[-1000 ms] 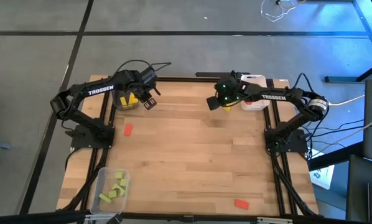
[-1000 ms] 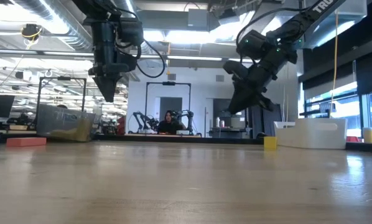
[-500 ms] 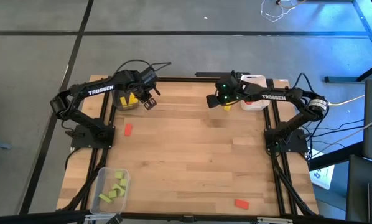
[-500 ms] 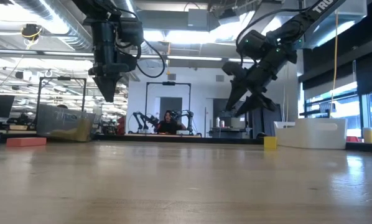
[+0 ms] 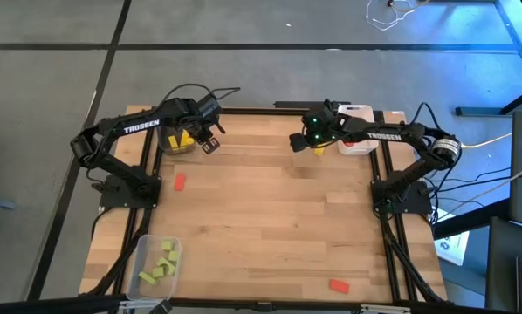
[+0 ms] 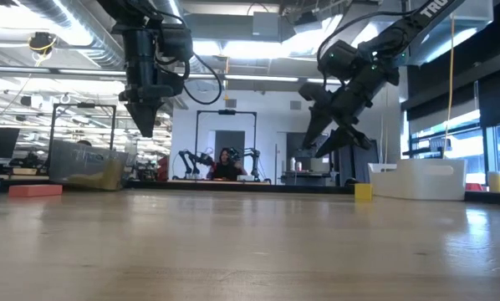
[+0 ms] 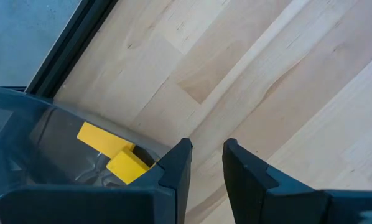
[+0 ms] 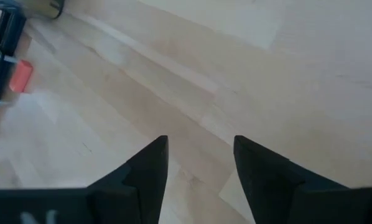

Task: Sort & place blocks by color
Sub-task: Put the yellow block into the black bin

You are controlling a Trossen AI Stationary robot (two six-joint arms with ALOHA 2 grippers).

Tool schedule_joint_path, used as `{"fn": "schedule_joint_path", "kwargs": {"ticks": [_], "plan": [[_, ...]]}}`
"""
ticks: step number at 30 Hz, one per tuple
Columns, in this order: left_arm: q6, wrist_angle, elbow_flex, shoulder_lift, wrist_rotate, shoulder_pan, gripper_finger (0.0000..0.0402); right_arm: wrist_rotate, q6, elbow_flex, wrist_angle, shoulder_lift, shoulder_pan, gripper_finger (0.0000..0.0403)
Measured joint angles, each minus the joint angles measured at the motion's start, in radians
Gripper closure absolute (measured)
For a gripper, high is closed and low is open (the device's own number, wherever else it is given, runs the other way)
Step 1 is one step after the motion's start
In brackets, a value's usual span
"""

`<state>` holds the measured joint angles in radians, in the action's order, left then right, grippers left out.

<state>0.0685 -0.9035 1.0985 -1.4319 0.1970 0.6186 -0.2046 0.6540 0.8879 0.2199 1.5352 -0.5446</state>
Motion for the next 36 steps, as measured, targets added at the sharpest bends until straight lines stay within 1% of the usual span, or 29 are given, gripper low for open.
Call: {"fn": "schedule_joint_path", "kwargs": {"ticks": [4, 6, 9, 13, 16, 19, 22, 27, 31, 36], "plan": [[0.0, 0.0, 0.0, 0.0, 0.0, 0.0, 0.0319, -0.034, 0.081, 0.0, -0.001, 0.0, 0.0, 0.0219], [0.001, 0.0, 0.0, 0.0, 0.0, 0.0, 0.0319, -0.027, 0.095, 0.0, -0.003, 0.0, 0.0, 0.0219], [0.001, 0.0, 0.0, 0.0, 0.0, 0.0, 0.0319, 0.041, 0.128, 0.0, -0.006, 0.0, 0.001, 0.0219], [0.001, 0.0, 0.0, 0.0, 0.0, 0.0, 0.0319, 0.16, 0.3, 0.0, -0.005, 0.0, 0.002, 0.0219], [0.001, 0.0, 0.0, 0.0, 0.0, 0.0, 0.0319, 0.243, 0.379, 0.0, -0.005, 0.0, 0.014, 0.0219], [0.002, 0.0, 0.0, 0.0, 0.0, 0.0, 0.0319, 0.255, 0.405, 0.0, -0.01, 0.0, 0.024, 0.0219], [0.002, 0.0, 0.0, 0.0, 0.0, 0.0, 0.0319, 0.239, 0.439, 0.0, -0.041, 0.0, 0.031, 0.0219], [0.002, 0.0, 0.0, 0.0, 0.0, 0.0, 0.0319, 0.234, 0.576, 0.001, -0.083, 0.0, 0.041, 0.0219], [0.002, 0.0, 0.0, 0.0, 0.0, 0.0, 0.0319, 0.308, 0.629, 0.001, -0.105, 0.0, 0.073, 0.0219], [0.002, 0.0, 0.0, 0.0, 0.0, 0.0, 0.0319, 0.393, 0.638, 0.001, -0.11, 0.0, 0.119, 0.0215]]}}
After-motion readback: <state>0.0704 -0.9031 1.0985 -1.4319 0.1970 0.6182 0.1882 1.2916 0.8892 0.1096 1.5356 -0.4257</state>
